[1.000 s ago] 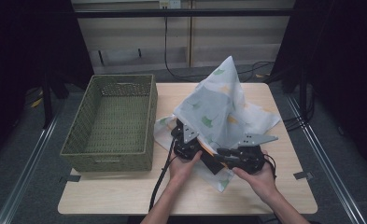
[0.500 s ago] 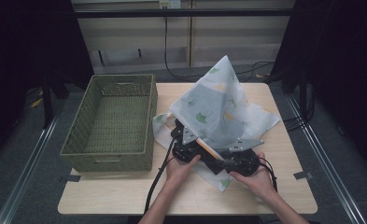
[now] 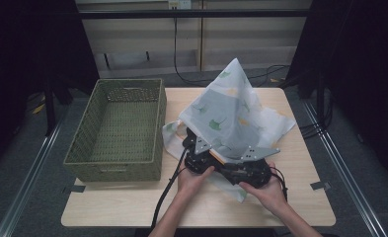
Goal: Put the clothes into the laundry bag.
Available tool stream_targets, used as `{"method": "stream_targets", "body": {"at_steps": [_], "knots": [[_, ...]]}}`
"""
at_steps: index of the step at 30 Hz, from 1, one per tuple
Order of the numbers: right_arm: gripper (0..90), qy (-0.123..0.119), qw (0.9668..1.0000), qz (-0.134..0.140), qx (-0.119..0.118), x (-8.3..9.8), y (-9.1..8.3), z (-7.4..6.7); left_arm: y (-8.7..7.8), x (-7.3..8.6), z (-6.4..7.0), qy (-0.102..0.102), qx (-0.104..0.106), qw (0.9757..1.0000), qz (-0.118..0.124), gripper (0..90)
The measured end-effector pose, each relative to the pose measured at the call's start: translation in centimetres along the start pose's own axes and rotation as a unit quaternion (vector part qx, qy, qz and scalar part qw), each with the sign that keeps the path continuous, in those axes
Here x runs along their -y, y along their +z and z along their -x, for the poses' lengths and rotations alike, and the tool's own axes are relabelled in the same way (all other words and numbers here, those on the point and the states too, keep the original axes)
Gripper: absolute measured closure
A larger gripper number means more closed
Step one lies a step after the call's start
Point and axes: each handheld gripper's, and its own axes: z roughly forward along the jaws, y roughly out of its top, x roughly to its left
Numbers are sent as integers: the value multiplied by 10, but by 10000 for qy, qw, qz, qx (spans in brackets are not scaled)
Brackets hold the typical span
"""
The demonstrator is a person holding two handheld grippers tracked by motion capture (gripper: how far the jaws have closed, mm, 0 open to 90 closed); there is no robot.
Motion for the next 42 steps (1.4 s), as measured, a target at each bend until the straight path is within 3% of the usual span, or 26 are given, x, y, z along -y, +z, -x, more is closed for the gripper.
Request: {"method": "stream_targets", "body": {"at_steps": [3,6,10,13,15,18,20,23,25,28,33,36,40,42], "knots": [[580,120,9995,220,206,-4,-8,7,-13,-2,-3,17,82,10000,35,718],[525,81,9989,325,336,-12,-11,7,-30,-3,-6,143,31,9998,95,664],[467,-177,9987,186,438,-26,6,3,-46,1,-12,54,31,9999,98,586],[460,-327,9981,67,510,-36,23,2,-49,9,-14,233,-119,9996,-121,534],[507,-391,9971,-1,647,-42,33,4,-49,16,-15,254,-180,9991,-276,515],[797,-267,9974,-41,666,-44,42,10,-50,26,-19,151,-229,9988,-409,488],[877,-131,9984,8,547,-42,44,12,-51,30,-21,128,-228,9981,-557,471],[882,-119,9994,106,314,-41,40,8,-48,32,-24,116,-416,9952,-879,444],[884,-156,9995,152,221,-40,36,6,-44,33,-28,60,-361,9941,-1019,409],[884,-114,9998,146,97,-38,34,6,-39,33,-27,114,-432,9937,-1032,382],[884,-115,9999,39,-35,-33,39,6,-32,30,-27,284,-484,9926,-1077,236],[882,-74,9999,63,-54,-34,38,6,-28,29,-28,232,-587,9912,-1165,159],[882,-27,9999,80,-131,-34,38,6,-26,27,-31,294,-416,9916,-1190,173],[882,-25,9998,61,-164,-33,39,5,-27,24,-30,272,-364,9917,-1202,292]]}}
